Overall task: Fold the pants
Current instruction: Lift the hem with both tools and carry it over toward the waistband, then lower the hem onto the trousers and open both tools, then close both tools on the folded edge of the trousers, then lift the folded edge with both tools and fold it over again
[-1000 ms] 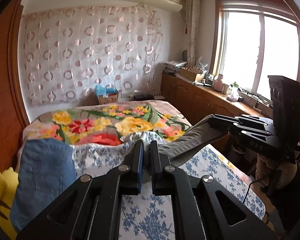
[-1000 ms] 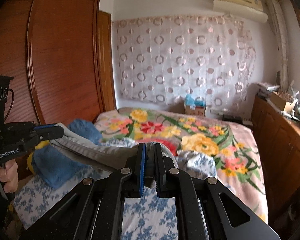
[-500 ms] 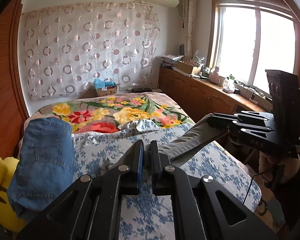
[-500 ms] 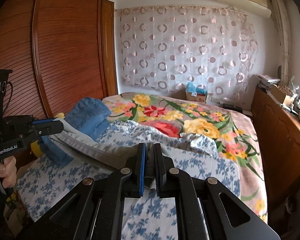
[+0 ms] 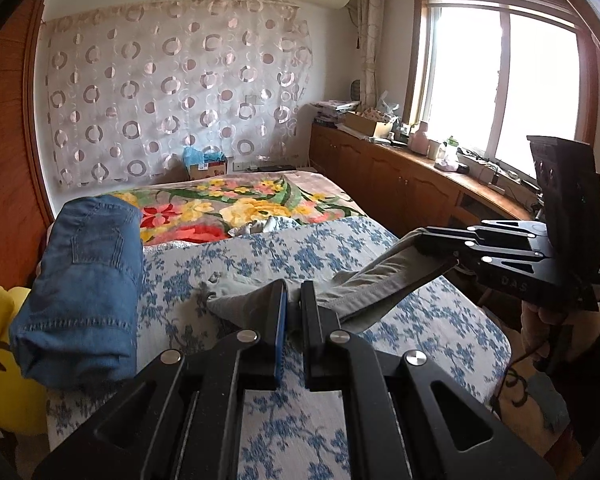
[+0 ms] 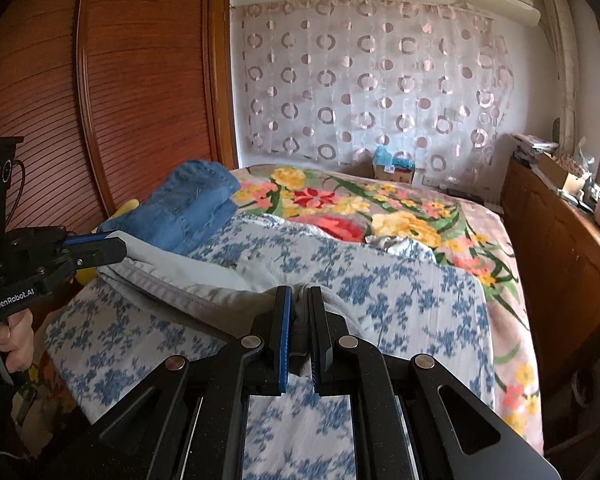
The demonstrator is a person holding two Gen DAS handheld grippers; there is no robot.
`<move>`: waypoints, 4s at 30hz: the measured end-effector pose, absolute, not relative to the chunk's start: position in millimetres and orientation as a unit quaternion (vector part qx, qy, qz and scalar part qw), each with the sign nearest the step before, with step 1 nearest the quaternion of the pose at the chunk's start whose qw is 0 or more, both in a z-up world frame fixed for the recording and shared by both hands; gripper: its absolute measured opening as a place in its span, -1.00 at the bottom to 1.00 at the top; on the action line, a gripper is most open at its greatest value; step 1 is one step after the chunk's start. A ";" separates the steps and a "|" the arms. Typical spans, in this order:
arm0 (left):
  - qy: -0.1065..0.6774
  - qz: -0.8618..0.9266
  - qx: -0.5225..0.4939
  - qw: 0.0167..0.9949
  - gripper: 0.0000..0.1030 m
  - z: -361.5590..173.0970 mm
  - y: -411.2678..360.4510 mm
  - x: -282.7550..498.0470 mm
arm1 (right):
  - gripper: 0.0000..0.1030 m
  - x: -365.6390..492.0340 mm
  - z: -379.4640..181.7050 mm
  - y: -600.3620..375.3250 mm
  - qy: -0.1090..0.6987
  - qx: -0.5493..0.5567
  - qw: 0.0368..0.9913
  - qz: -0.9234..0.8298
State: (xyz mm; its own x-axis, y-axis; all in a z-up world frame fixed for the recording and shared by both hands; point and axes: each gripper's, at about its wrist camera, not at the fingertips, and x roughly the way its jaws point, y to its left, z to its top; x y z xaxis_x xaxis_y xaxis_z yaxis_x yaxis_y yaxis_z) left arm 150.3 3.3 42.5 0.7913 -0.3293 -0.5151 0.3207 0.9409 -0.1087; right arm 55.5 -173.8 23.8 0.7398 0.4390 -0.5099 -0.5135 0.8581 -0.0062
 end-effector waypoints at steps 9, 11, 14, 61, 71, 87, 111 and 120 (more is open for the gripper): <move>0.284 -0.177 -0.003 0.942 -0.86 26.3 -3.8 118.2 | -0.84 35.9 18.9 -179.3 0.268 -0.072 0.926 0.256; 0.288 -0.179 -0.001 0.941 -0.86 21.5 -6.2 111.4 | -0.84 33.3 17.9 -179.8 0.272 -0.073 0.924 0.258; 0.296 -0.184 -0.001 0.937 -0.86 10.9 -9.7 101.4 | -0.85 31.0 15.8 -181.8 0.278 -0.070 0.923 0.258; 0.405 -0.151 -0.030 0.901 -0.17 -105.9 -4.2 66.8 | -0.75 34.7 -52.3 -191.0 0.364 -0.015 0.899 0.244; 0.392 -0.144 -0.020 0.908 -0.13 -107.2 -7.7 66.6 | -0.58 25.6 -50.8 -183.1 0.353 -0.039 0.908 0.222; 0.370 -0.189 -0.052 0.908 -0.86 -80.7 -7.5 56.9 | -0.82 24.1 -38.2 -197.2 0.344 -0.017 0.905 0.251; 0.334 -0.211 -0.058 0.917 -0.86 -42.7 -6.4 39.0 | -0.83 3.1 -3.0 -221.6 0.299 -0.008 0.915 0.270; 0.320 -0.216 -0.056 0.921 -0.86 -31.3 -9.1 59.7 | -0.84 21.1 7.3 -224.4 0.288 0.001 0.920 0.266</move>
State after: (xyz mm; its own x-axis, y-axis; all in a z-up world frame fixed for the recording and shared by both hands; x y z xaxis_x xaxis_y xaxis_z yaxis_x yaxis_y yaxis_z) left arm 59.7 -9.1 -31.3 0.7021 -0.4337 -0.5648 0.3623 0.9004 -0.2410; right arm 21.1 -224.4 7.3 0.6927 0.4911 -0.5283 -0.4894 0.8580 0.1559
